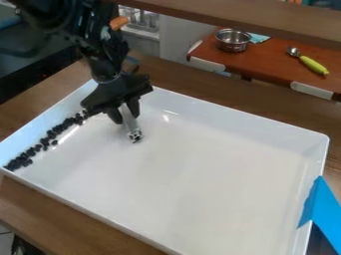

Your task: Sweep into pile

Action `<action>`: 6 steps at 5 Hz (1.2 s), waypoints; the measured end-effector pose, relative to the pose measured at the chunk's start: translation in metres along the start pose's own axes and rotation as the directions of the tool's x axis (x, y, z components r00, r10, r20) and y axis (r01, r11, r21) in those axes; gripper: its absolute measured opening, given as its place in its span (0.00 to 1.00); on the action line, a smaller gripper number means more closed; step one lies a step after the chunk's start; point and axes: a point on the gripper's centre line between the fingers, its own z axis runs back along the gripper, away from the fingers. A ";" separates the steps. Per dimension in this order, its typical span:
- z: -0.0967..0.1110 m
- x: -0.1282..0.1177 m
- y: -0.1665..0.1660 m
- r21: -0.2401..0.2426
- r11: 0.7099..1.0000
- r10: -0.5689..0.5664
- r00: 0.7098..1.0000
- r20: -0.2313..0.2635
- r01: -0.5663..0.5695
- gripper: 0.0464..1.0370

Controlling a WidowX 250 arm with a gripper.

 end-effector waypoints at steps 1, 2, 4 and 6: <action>0.004 -0.008 0.010 0.015 1.000 0.016 1.000 0.003 -0.016 0.31; 0.011 -0.012 0.026 0.021 0.999 0.038 0.999 -0.007 -0.038 0.31; 0.027 -0.017 0.071 0.027 0.998 0.051 0.998 -0.040 -0.050 0.31; 0.035 -0.020 0.100 0.021 0.999 0.028 0.996 -0.080 -0.026 0.31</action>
